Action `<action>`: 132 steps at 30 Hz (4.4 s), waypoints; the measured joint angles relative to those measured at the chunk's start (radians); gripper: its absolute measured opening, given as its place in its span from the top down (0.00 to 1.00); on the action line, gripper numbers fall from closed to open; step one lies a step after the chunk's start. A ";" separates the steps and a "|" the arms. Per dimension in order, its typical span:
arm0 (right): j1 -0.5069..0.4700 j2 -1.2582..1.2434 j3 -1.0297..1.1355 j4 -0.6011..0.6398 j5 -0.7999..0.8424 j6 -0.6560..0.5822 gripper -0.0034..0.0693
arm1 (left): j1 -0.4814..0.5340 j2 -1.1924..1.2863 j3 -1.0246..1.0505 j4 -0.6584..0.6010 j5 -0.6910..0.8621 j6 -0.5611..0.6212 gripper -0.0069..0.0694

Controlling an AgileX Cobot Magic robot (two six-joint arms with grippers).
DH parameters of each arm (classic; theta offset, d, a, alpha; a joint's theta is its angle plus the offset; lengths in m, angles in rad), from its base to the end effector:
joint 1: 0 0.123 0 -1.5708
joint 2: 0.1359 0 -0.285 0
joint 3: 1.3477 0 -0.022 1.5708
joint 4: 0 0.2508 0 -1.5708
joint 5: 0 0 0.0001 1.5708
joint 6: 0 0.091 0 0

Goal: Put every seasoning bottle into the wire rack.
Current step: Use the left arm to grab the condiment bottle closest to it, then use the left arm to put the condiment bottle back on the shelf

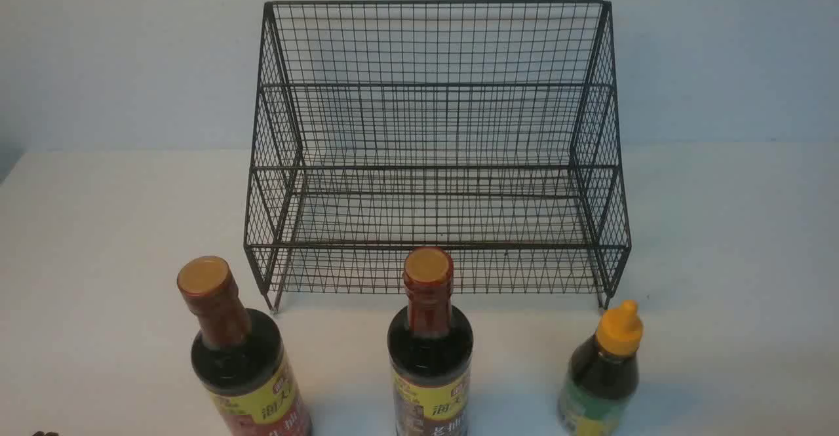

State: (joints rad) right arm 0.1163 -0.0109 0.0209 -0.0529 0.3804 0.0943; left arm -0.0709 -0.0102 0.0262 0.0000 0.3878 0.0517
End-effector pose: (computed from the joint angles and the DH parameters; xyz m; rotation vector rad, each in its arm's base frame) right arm 0.0522 0.0043 0.1726 -0.0531 1.8737 0.0928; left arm 0.0522 -0.0037 0.1701 0.1156 1.8839 -0.0131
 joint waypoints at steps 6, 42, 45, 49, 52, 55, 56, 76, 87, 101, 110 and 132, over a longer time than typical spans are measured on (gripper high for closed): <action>0.000 0.000 0.000 0.000 0.000 0.000 0.97 | 0.000 0.000 0.000 0.000 0.000 0.000 0.92; 0.000 0.000 0.000 0.000 0.000 0.000 0.97 | 0.000 0.146 -0.424 -1.022 0.076 0.537 0.89; 0.000 0.000 0.000 0.000 0.000 0.000 0.97 | 0.000 0.243 -0.462 -1.022 0.106 0.654 0.84; 0.000 0.000 0.000 0.000 0.000 0.000 0.97 | 0.000 0.440 -0.471 -1.017 0.177 0.836 0.66; 0.000 0.000 0.000 0.000 0.000 0.000 0.97 | 0.000 0.544 -0.471 -1.017 0.188 0.941 0.49; 0.000 0.000 0.000 0.000 0.000 0.000 0.97 | 0.000 0.620 -0.471 -1.034 0.186 1.016 0.30; 0.000 0.000 0.000 0.000 0.000 0.000 0.97 | 0.000 0.650 -0.471 -1.053 0.182 1.044 0.23; 0.000 0.000 0.000 0.000 0.000 0.000 0.97 | -0.001 0.929 -0.486 -1.530 0.106 1.501 0.56; 0.000 0.000 0.000 0.000 0.000 0.000 0.97 | -0.001 0.980 -0.900 -1.249 0.240 1.224 0.56; 0.000 0.000 0.000 0.000 0.000 0.000 0.97 | -0.001 1.402 -1.384 -1.218 0.283 1.161 0.56; 0.000 0.000 0.000 0.000 0.000 0.000 0.97 | -0.001 1.556 -1.393 -1.207 0.276 1.170 0.56; 0.000 0.000 0.000 0.000 0.000 0.000 0.97 | -0.001 1.646 -1.402 -1.022 0.518 1.124 0.56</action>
State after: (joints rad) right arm 0.1163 -0.0109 0.0209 -0.0529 0.3804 0.0943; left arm -0.0720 1.6360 -1.3762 -1.0215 0.9061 1.1758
